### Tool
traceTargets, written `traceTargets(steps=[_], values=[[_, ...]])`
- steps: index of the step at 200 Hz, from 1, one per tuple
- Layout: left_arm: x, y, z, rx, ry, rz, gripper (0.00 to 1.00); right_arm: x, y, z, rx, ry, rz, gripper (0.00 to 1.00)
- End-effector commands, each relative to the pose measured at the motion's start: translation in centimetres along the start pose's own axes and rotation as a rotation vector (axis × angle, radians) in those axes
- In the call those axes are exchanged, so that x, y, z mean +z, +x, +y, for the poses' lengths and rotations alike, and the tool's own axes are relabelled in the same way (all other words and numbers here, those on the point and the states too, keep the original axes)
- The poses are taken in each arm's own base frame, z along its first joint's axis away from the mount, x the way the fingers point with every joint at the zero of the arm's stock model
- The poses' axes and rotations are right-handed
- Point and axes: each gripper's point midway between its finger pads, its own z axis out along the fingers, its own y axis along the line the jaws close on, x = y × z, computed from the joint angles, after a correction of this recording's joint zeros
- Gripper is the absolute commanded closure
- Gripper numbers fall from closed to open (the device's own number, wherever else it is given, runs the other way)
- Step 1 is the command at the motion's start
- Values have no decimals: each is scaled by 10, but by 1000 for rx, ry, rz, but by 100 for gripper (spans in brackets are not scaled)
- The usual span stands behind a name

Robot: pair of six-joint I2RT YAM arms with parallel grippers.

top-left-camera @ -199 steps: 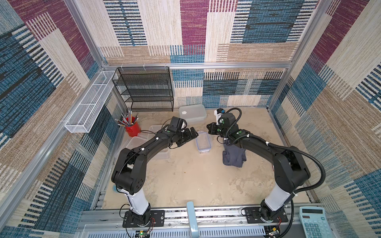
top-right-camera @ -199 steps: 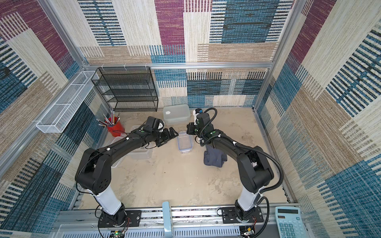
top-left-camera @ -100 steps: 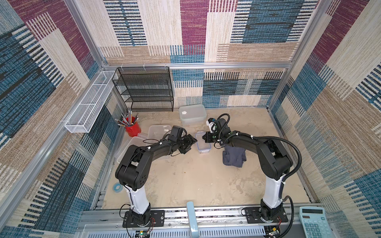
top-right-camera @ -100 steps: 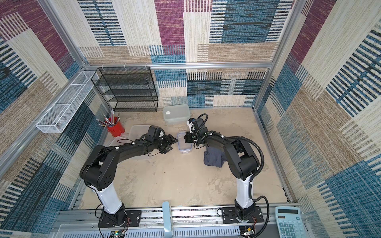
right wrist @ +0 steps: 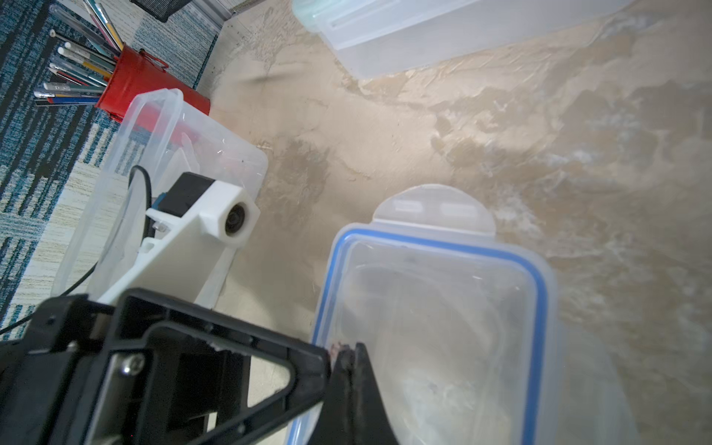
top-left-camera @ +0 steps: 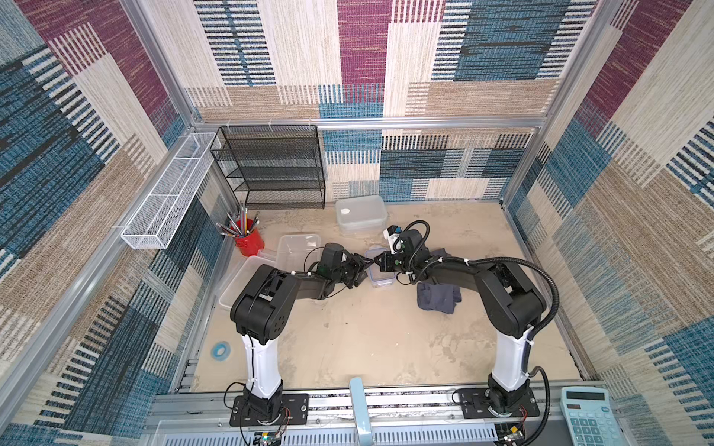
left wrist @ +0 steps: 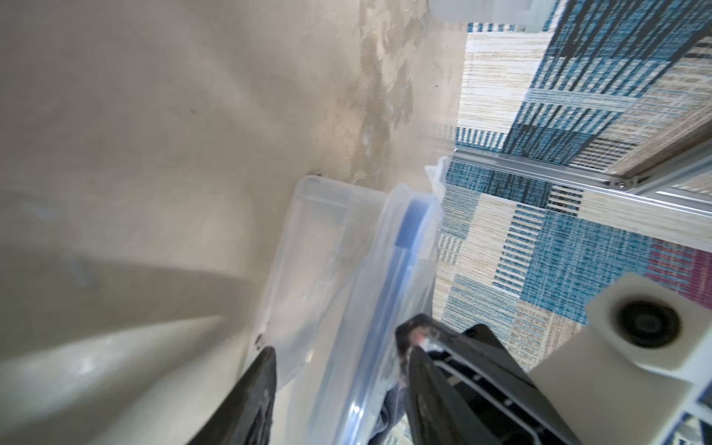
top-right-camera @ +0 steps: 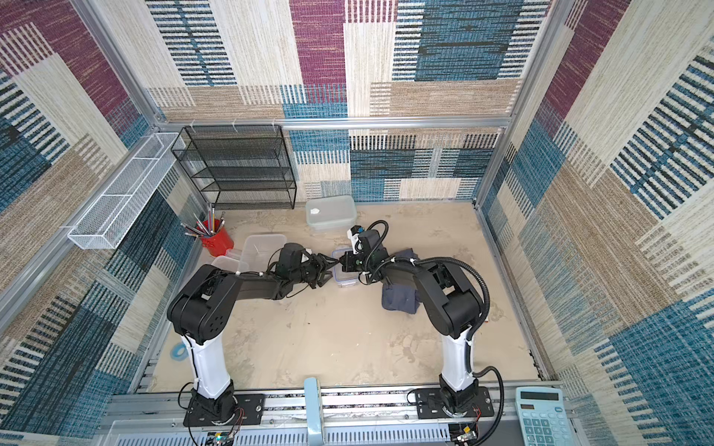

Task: Wipe the insides of the lunch boxes
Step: Open the fastener of the lunch box.

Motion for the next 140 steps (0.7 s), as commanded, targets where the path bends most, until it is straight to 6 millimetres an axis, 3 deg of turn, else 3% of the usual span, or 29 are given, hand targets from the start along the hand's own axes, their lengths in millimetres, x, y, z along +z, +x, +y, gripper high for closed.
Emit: traceTargets(steps=[1, 34, 82, 140], values=[[1, 2, -26, 15, 106, 7, 48, -1, 59, -41, 114, 169, 183, 100], [2, 3, -25, 18, 97, 6, 55, -5, 65, -53, 158, 227, 172, 100], [1, 2, -24, 19, 105, -8, 72, -5, 69, -56, 205, 234, 159, 100], [-3, 0, -22, 25, 101, -36, 84, -7, 83, -60, 246, 233, 171, 100]])
